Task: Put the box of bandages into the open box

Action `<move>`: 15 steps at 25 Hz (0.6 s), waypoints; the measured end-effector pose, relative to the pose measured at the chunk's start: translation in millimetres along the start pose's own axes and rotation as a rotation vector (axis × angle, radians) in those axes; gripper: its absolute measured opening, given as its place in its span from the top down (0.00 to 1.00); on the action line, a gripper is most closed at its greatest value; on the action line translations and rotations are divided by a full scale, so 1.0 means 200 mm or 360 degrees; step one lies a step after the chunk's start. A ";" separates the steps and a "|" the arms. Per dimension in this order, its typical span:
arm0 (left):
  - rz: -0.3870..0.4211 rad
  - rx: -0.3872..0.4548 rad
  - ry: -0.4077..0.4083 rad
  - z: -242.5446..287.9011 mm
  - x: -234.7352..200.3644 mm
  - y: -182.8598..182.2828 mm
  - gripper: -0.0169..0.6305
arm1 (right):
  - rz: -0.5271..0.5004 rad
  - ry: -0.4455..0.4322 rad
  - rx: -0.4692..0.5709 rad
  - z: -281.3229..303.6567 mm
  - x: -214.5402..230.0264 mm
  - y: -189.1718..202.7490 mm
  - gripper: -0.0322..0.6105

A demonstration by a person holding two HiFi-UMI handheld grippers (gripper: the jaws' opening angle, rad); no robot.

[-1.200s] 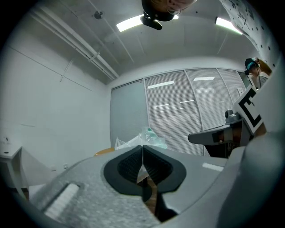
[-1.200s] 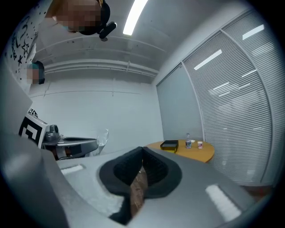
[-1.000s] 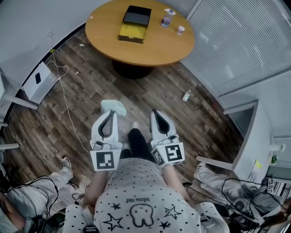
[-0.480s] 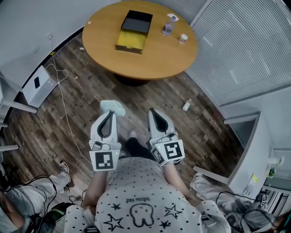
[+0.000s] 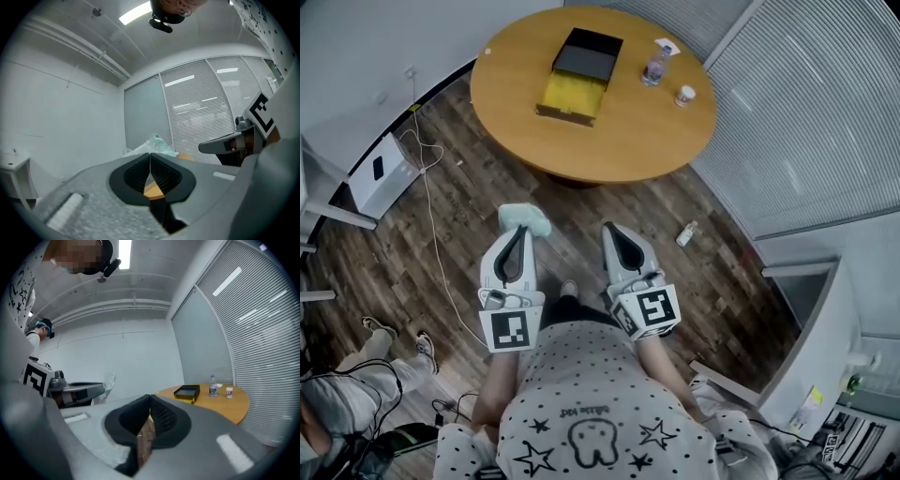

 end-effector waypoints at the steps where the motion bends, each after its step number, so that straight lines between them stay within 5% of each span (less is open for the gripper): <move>1: 0.0006 -0.0002 -0.0007 0.02 0.00 0.00 0.95 | 0.0003 -0.0003 -0.0003 0.00 0.02 0.00 0.94; 15: 0.0080 -0.0028 -0.0022 0.09 0.03 0.01 0.95 | 0.0041 -0.0007 -0.0010 -0.01 0.13 0.01 0.94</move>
Point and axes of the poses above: the fingertips, and each gripper's own axes: z forward along the fingers, x to its right, y out of its underside, the point moved 9 cm from there along -z, backward along the fingers, and after that the axes turned 15 degrees about x, right-handed, at the moved point
